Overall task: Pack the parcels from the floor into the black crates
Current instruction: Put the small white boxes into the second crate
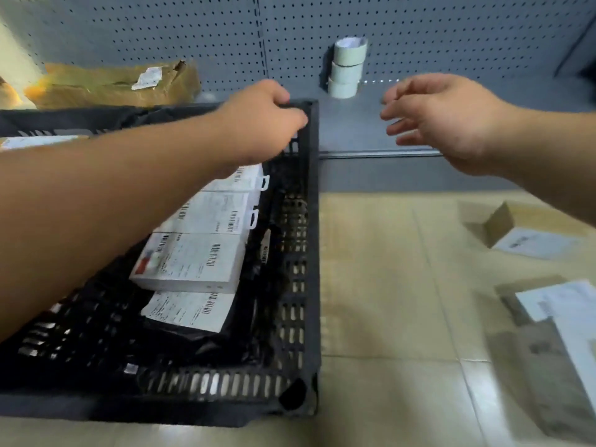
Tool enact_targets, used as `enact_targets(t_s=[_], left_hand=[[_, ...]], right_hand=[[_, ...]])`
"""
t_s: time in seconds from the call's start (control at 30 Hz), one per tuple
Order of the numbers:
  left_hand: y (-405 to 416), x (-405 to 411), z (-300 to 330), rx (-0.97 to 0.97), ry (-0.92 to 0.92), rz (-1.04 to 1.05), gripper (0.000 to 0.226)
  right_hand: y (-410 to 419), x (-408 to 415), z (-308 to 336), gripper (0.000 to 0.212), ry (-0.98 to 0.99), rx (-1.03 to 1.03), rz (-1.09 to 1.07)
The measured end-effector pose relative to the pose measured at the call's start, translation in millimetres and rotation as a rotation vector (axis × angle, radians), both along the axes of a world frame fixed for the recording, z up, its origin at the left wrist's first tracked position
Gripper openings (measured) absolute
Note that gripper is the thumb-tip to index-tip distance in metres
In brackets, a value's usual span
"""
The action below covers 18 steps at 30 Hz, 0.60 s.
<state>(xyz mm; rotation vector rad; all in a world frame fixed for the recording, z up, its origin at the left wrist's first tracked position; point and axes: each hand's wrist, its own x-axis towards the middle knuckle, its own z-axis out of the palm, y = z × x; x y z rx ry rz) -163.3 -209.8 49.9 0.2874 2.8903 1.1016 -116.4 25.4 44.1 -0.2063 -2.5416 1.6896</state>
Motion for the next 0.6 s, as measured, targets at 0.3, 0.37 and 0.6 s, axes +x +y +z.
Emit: enact_targets(t_s=[0.3,0.37,0.6], left_hand=[[147,47,-16,0.056,-0.129,-0.209,0.021],[172,55,-27,0.059,-0.218,-0.218,0.024],[256,89,-87,0.129,-0.644,-0.244,0.025]], right_hand=[[161,40,-47,0.029,-0.245,0.042,-0.300],[190,50,-53,0.036,-0.341,0.069,-0.329],[275,100,-107,0.051,-0.582,0.179,-0.382]])
